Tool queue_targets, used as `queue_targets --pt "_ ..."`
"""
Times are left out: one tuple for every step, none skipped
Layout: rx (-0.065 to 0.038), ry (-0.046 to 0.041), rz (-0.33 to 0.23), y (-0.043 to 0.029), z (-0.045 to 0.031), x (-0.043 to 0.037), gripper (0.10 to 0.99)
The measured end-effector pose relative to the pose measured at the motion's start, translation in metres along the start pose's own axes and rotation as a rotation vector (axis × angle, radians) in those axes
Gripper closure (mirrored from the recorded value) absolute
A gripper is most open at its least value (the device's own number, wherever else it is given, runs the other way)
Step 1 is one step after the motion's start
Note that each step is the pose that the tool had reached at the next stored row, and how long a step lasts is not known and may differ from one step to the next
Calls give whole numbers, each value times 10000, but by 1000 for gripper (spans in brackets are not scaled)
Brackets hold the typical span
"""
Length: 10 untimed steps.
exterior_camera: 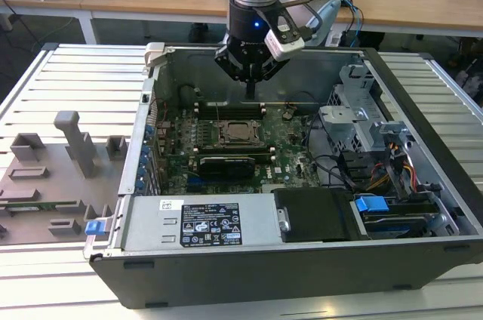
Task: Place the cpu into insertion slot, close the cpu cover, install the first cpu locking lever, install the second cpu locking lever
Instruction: 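Install the first cpu locking lever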
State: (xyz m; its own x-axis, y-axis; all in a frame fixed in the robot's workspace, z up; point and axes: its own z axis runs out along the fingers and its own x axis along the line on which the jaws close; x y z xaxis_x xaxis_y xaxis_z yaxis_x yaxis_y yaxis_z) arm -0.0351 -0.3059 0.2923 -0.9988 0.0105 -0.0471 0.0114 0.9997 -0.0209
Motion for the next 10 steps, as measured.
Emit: queue_targets --pt "0 0 0 0 0 3 980" --pt "0 0 -1 -1 -2 30 980" --pt "0 0 -1 -1 -3 49 980" --pt "1 -3 1 -1 -5 87 980" --pt "1 -9 1 -2 -6 123 980" --pt "0 -14 -2 -2 -8 162 980" --pt "-2 -18 2 -3 -11 219 980" --pt "-8 -21 0 -3 -11 257 980" --pt "-12 -23 3 -3 -5 317 980" --pt "-12 -25 2 -3 6 348 980"
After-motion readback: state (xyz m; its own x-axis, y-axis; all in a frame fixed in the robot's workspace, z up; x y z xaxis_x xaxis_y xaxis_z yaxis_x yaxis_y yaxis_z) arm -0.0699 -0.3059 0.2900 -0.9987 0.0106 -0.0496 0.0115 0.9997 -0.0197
